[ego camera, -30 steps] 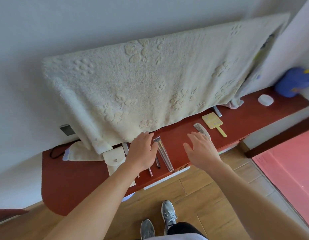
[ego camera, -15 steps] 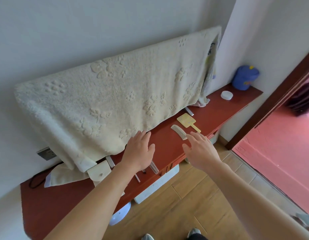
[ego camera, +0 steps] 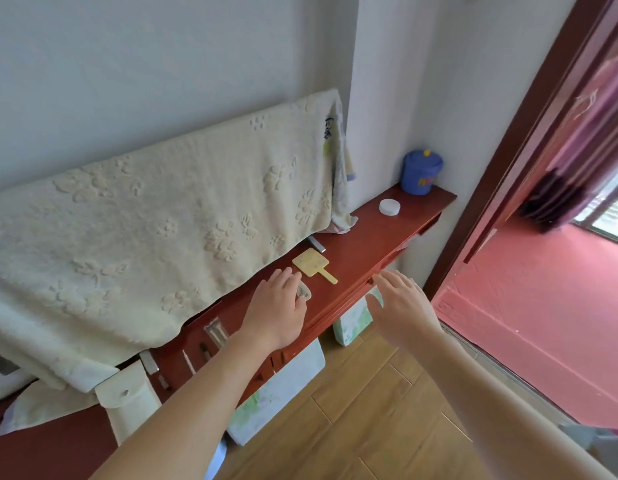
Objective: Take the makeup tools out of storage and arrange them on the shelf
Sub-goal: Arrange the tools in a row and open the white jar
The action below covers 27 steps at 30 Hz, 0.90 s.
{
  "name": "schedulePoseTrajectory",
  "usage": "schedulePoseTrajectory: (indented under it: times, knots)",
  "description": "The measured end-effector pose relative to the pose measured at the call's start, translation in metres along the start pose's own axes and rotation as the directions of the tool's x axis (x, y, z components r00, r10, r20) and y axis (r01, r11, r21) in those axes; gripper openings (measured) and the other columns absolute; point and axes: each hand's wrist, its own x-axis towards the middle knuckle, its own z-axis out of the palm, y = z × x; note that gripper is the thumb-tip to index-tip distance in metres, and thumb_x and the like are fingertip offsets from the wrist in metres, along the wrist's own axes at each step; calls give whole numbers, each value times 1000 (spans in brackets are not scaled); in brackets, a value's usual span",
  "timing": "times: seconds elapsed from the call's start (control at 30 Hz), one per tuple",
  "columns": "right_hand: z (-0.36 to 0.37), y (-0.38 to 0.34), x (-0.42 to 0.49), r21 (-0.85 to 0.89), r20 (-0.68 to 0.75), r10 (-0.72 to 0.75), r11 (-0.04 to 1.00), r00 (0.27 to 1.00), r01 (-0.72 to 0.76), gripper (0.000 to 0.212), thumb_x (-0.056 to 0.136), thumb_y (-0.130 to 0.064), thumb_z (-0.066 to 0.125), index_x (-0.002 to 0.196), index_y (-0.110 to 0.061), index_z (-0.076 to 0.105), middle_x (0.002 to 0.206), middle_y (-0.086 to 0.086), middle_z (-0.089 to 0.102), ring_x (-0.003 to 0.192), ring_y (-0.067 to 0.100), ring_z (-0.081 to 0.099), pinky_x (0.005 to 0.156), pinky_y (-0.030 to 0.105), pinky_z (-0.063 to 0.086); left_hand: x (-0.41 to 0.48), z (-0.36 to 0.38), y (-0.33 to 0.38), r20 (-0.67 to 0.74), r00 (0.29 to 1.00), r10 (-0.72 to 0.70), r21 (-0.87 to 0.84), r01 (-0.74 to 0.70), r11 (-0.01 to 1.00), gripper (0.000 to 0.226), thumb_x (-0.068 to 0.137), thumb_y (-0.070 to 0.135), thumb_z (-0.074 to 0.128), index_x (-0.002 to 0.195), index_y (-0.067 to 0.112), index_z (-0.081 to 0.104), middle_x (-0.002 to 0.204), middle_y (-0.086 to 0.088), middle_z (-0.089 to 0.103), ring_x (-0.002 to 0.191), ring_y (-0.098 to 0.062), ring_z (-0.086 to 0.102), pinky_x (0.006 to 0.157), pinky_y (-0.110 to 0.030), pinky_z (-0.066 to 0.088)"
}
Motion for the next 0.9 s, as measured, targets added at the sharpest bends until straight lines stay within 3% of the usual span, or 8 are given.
schedulePoseTrajectory:
  times: [0.17,0.33,0.5,0.73,0.9]
  knots:
    - [-16,68,-4,35,-47,21,999,999,-20,43,100,-37,32,135,-19,49,140,-5,49,136,16,36,117,41,27,25,17,61,-18,999,46,18,-46,999,53,104,31,27,154,15,26,163,-3,21,152,-18,10,124,-41,15]
    - [-30,122,0,33,-87,47,998,995,-44,30,97,-36,32,109,-21,55,114,-8,57,114,16,48,104,35,38,50,33,110,-16,999,48,12,-48,999,53,104,34,29,155,18,26,163,-1,22,151,-17,13,124,-39,16]
    - [-40,161,11,28,-102,71,997,992,-68,34,99,-33,37,124,-17,54,127,-3,55,125,19,43,112,38,33,77,40,144,19,997,81,31,-81,996,54,105,33,28,156,17,21,164,-2,17,152,-18,8,124,-36,11]
    - [-44,198,55,11,-109,155,988,982,-155,36,100,-30,37,127,-13,52,135,1,52,130,19,39,112,33,25,149,50,166,10,989,150,85,-150,985,54,105,35,28,156,19,22,163,-1,20,152,-19,10,124,-39,12]
    - [-50,225,94,20,-164,225,974,960,-225,33,99,-27,39,122,-12,57,129,2,57,125,21,44,106,31,31,210,53,177,9,977,211,100,-211,972,54,104,37,27,155,19,24,163,-2,22,151,-19,12,124,-39,12]
